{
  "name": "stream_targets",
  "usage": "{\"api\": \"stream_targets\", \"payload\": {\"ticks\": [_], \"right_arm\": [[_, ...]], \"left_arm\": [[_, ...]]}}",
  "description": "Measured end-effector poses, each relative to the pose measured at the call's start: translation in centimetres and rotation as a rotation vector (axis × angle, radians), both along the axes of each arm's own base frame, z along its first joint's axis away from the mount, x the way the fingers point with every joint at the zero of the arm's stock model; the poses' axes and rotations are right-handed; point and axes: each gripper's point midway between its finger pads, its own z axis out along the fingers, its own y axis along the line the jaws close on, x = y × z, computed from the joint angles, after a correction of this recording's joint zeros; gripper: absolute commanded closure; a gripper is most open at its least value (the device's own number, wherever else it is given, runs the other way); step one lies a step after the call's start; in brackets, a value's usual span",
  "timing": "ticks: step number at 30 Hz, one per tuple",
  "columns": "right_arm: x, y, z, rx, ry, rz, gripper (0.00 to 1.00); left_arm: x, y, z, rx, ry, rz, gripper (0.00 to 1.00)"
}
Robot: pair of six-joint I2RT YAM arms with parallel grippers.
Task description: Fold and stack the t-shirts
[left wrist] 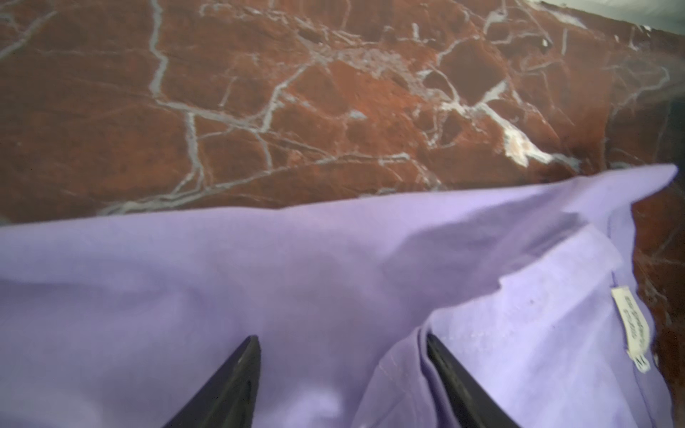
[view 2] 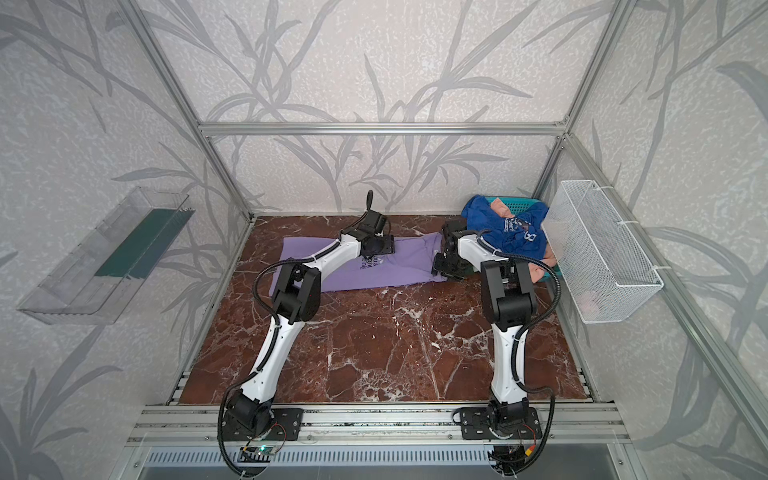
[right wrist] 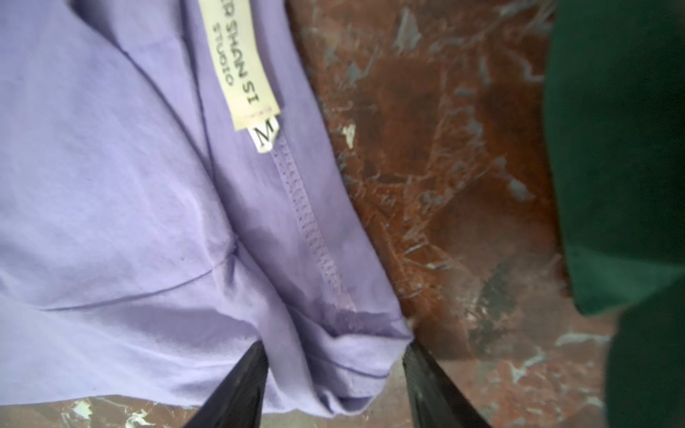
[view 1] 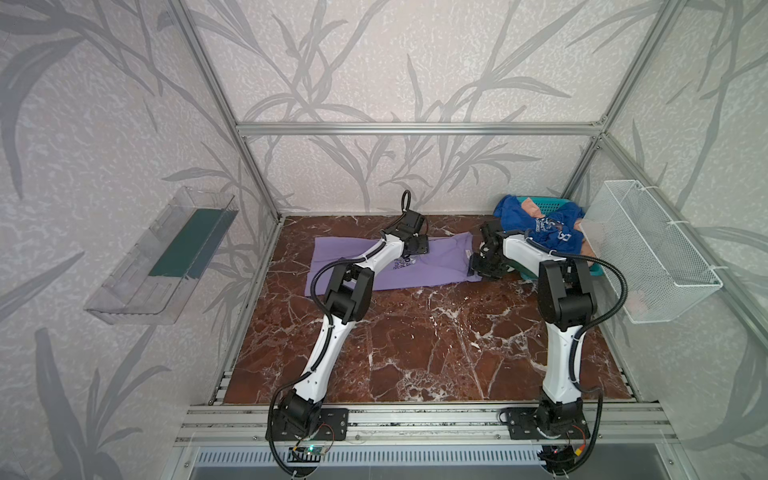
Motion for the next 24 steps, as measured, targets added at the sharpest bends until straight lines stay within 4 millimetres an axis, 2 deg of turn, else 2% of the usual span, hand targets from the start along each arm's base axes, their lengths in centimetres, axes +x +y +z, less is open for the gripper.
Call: {"api": "stream_targets", "payload": {"ticks": [4,8,13,17,20,24], "right_arm": [[0.0,0.0,0.0,-0.005,-0.001,0.005,0.4],[-0.1,0.0,0.0,-0.01,-0.001,0.01,0.4],[-0.3,-0.8,0.1,-0.066,-0.01,0.009,0.23],[-1.0,-1.3,0.3,-0.122,0.006,0.015,0.19],[-1.4,-1.0,1.0,-0.148,0.001,0.027,0.18],[-1.0,1.6,2.9,-0.15,-0.044,0.08,0.19]], "left_arm": [[0.4,0.6,0.4,-0.003,0.005,0.013,0.31],[1.3,1.3,2.0,-0.006,-0.021,0.024,0.3],[2.1,2.9,3.7,0.058,-0.075,0.042,0.27],[0.3,6.7,4.4,0.191,-0.079,0.102,0.2],[-1.9,10.7,6.1,0.299,-0.099,0.187,0.17],[-6.2,16.5,8.8,0.396,-0.128,0.294,0.16]]}}
